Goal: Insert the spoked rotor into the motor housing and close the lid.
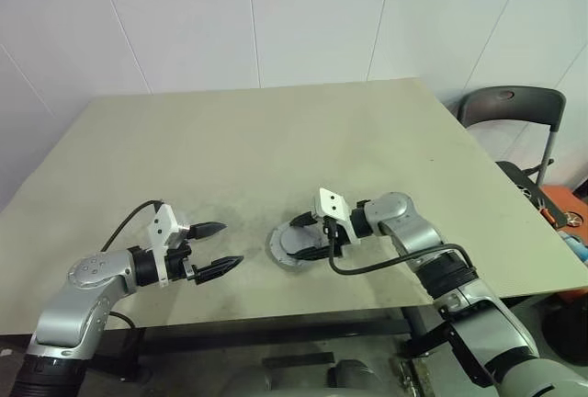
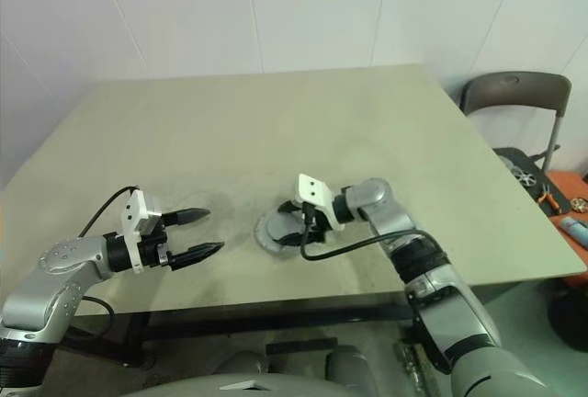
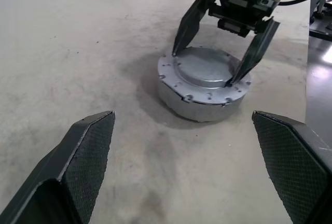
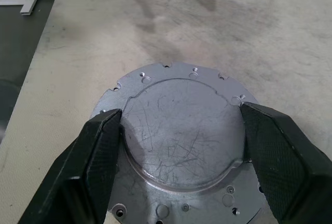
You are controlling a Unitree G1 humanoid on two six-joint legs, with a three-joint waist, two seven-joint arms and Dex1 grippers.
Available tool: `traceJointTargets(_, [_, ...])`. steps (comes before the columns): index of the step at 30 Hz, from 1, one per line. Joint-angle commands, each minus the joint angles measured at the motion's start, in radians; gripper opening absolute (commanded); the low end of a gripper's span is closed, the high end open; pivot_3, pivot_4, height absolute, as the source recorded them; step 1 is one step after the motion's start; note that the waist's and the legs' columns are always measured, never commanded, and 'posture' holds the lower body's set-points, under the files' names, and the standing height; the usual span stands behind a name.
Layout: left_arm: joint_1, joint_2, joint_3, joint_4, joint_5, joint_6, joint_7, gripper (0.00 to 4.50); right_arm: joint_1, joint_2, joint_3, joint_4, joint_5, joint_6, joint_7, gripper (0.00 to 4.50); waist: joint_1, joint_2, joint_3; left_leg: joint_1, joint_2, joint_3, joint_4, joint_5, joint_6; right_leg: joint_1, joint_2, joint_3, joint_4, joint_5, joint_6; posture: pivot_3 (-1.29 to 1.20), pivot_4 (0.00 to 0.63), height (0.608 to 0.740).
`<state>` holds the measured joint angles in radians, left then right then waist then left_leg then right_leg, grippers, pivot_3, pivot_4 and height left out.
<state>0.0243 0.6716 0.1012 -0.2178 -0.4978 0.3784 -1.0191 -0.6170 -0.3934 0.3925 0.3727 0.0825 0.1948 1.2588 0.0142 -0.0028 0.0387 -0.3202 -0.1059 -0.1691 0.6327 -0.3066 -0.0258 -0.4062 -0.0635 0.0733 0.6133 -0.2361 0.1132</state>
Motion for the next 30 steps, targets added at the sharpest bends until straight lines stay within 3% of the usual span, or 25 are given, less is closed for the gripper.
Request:
traceJointTargets(1, [-0.014,0.009,0.014,-0.006,-0.001,-0.019,-0.003,4.50,0.025,-0.030,0.046,0.055,-0.056,0.003,0.023,3.26,0.000,0.000,0.000,0.000,0.000,0.000,0.000,0.000,0.000,0.000,0.000,0.000,0.000,0.000,0.000,0.00,0.000,0.740])
traceJointTargets(7, [-0.017,0.010,0.019,0.007,0.001,-0.025,-0.009,4.50,0.013,0.009,0.032,0.082,-0.066,0.055,-0.066,3.26,-0.002,-0.001,0.000,0.001,0.000,0.000,0.000,0.000,0.000,0.000,0.000,0.000,0.001,0.000,0.000,0.00,0.000,0.740])
traceJointTargets(18, [-0.008,0.009,0.015,-0.002,0.001,-0.026,-0.003,4.50,0.040,-0.011,0.038,0.054,-0.054,0.034,-0.029,3.26,-0.002,0.000,-0.002,0.004,0.001,0.000,0.001,0.001,-0.001,0.004,0.001,0.000,0.002,0.000,0.000,0.00,0.000,0.740])
traceJointTargets(22, [-0.008,0.008,0.014,-0.004,0.001,-0.026,-0.003,4.50,0.026,0.024,-0.041,0.009,0.037,0.054,-0.022,3.26,-0.002,0.000,-0.002,0.001,0.001,0.000,0.001,0.000,-0.001,0.001,0.001,0.000,0.002,0.000,0.000,0.00,0.000,0.740])
traceJointTargets(30, [-0.015,0.011,0.017,0.008,-0.002,-0.027,-0.011,4.50,0.017,0.013,-0.050,-0.016,0.034,0.048,-0.028,3.26,-0.002,0.000,-0.002,-0.001,0.001,0.000,0.000,0.000,-0.001,-0.002,0.001,0.000,0.001,0.000,0.000,0.00,0.000,0.740])
